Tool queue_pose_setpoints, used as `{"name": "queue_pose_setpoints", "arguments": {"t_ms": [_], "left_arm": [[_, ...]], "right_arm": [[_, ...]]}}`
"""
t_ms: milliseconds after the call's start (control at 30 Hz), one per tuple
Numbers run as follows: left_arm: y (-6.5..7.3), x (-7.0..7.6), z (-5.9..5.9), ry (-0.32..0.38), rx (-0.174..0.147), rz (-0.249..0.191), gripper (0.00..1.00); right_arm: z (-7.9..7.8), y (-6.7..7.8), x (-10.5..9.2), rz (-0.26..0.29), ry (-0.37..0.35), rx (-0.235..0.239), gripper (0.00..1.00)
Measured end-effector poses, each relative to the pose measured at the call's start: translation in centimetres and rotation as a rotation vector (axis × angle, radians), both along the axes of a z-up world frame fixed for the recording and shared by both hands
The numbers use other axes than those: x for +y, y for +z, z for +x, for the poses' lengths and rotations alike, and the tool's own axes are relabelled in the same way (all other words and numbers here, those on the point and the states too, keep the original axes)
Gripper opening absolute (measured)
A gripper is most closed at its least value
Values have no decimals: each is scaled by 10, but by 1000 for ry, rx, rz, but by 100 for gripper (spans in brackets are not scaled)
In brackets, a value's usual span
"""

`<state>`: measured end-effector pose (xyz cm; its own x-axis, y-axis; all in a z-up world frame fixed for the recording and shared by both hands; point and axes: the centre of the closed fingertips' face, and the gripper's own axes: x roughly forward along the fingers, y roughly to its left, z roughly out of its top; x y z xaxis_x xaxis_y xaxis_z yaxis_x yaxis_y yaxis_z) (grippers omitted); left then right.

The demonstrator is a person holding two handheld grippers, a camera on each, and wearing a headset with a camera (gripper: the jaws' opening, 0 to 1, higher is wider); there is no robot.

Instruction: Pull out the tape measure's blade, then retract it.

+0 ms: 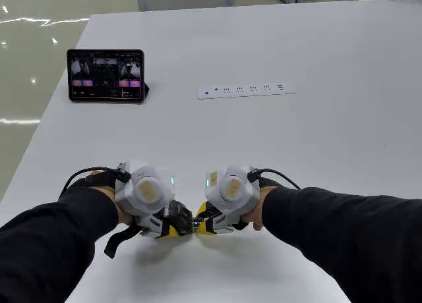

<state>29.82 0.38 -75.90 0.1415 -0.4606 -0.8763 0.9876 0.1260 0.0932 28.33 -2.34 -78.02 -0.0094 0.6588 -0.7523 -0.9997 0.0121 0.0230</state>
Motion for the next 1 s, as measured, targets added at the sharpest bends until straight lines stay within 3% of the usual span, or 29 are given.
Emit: {"name": "queue_pose_setpoints", "arguments": {"t_ms": [1000], "left_arm": [[0, -1, 1, 25, -4, 3, 36]], "right_arm": [[4, -1, -35, -48, -25, -10, 10]]}}
